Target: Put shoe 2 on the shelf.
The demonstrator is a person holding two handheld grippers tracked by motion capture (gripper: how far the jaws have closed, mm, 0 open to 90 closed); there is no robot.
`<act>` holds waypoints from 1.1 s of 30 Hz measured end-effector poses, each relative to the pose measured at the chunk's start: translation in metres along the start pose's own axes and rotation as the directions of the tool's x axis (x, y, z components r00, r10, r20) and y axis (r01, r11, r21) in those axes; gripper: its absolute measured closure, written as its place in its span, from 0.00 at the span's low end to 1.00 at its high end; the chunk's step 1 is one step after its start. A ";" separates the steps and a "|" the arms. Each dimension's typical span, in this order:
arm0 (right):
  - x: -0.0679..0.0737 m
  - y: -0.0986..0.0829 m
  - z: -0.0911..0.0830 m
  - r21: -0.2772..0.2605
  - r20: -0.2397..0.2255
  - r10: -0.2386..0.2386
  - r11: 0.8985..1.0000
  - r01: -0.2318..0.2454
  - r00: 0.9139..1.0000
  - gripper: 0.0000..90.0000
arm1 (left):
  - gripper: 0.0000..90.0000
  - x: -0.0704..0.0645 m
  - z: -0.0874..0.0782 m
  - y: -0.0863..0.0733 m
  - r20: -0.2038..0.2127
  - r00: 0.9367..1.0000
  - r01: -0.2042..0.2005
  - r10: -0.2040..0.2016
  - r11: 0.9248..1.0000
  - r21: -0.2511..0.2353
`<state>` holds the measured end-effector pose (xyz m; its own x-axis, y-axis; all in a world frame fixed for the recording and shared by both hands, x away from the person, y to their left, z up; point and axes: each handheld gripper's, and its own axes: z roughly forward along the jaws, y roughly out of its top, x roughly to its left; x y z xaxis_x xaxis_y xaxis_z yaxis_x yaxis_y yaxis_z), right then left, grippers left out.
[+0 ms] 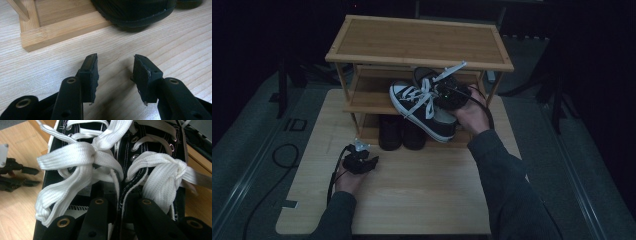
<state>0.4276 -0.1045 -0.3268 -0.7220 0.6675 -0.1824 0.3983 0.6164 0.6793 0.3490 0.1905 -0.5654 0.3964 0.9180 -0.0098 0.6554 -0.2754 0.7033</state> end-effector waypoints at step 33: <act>-0.004 -0.008 -0.019 0.005 0.096 -0.068 0.998 0.068 0.993 0.60 | 0.61 0.000 0.000 0.001 -0.001 1.000 -0.002 0.002 1.000 0.004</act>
<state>0.4169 -0.1202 -0.3174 -0.6899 0.6609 -0.2953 0.3512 0.6623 0.6618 0.3494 0.1900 -0.5650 0.3970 0.9178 -0.0072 0.6568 -0.2786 0.7007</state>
